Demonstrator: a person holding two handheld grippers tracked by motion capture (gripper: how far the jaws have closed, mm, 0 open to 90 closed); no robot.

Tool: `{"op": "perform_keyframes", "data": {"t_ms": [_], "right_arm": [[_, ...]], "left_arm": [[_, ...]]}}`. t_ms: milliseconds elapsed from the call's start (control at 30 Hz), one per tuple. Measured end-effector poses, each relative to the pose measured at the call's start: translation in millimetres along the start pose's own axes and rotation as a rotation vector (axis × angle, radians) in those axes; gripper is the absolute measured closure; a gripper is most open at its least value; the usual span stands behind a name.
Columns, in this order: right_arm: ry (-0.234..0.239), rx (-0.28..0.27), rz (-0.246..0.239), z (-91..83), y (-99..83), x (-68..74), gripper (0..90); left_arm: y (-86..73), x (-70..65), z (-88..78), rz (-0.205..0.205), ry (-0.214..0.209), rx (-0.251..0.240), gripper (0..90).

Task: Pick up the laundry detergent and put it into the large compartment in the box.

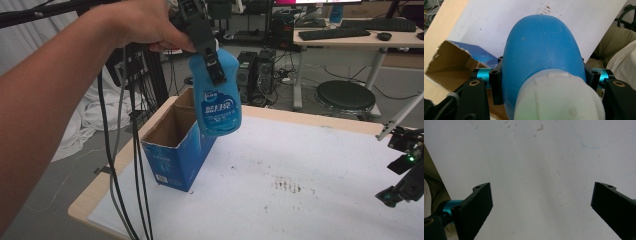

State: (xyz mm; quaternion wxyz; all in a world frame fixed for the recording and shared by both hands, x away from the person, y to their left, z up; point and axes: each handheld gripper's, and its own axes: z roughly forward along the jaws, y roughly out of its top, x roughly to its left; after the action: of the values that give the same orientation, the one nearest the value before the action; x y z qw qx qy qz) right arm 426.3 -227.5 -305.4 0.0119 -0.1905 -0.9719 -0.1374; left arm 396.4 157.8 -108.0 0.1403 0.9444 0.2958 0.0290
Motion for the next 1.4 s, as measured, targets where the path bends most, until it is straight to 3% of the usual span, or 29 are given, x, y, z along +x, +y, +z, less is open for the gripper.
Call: {"op": "perform_keyframes", "data": {"t_ms": [167,367,733,1133,1300,1400], "right_arm": [[-0.002,0.004,0.002,0.9,0.5,-0.6,2.9],[0.0,0.009,0.001,2.1,1.4,-1.3,2.9],[0.003,0.016,0.007,3.5,2.0,-2.3,2.9],[0.001,0.021,0.018,3.5,2.1,-1.6,2.9],[-0.002,0.022,0.016,3.7,1.8,-2.3,2.9],[-0.001,0.025,0.011,4.6,2.6,-1.7,2.9]], "left_arm": [[-15.3,6.8,-13.8,-0.005,0.029,-0.019,37.6],[-31.8,16.9,-25.5,-0.016,0.038,-0.003,37.7],[-57.8,34.6,-26.6,-0.028,0.064,0.016,37.7],[-80.6,52.8,-5.3,-0.051,0.078,0.058,37.7],[-84.2,55.8,10.4,-0.043,0.075,0.082,37.7],[-87.2,59.1,28.4,-0.035,0.079,0.106,37.7]]}}
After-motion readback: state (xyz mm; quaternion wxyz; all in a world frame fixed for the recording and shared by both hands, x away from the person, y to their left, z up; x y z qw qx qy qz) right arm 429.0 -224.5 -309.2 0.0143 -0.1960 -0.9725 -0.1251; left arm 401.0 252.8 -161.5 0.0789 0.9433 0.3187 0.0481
